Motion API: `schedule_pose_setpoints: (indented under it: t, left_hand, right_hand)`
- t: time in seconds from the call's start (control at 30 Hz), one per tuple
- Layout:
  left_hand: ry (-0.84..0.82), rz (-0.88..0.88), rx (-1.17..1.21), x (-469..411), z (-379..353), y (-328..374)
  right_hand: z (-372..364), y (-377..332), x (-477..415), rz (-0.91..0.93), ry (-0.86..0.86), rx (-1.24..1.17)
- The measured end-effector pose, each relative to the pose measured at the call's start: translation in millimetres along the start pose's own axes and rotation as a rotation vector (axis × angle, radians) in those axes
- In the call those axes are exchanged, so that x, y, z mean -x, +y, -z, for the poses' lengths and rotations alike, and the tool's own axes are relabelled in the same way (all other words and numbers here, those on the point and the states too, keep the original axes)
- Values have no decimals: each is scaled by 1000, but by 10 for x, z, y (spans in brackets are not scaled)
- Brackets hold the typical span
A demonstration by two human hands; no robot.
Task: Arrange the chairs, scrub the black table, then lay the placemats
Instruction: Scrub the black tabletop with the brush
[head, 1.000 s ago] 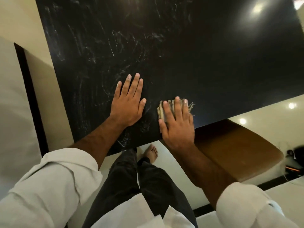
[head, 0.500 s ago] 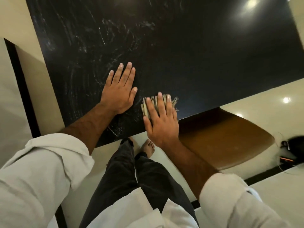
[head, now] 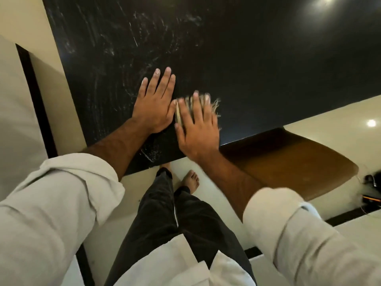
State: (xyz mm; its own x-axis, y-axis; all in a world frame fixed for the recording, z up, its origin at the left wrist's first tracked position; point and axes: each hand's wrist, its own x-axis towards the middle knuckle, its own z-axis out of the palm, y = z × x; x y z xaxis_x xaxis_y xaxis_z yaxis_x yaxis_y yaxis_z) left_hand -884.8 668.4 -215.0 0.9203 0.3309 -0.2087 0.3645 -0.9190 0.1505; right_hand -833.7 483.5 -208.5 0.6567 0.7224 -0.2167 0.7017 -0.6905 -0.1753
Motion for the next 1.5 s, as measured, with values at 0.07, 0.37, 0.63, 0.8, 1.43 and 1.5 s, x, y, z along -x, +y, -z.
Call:
schedule_pose_setpoints:
  t: [0.07, 0.37, 0.63, 0.8, 1.43, 1.5]
  left_hand:
    - [-7, 3, -2, 5, 18, 5]
    - [-7, 19, 1, -36, -29, 2]
    - [-54, -13, 30, -41, 23, -69]
    - [-14, 61, -18, -27, 20, -214]
    - [41, 78, 20, -807, 185, -626]
    - [57, 83, 28, -816, 157, -619]
  right_hand:
    - [-18, 28, 369, 54, -63, -7]
    - [183, 614, -479, -246, 54, -12]
    - [95, 67, -396, -16, 36, 7]
    - [134, 373, 90, -60, -76, 10]
    - [221, 311, -812, -40, -19, 38]
    - [256, 454, -1179, -192, 55, 53]
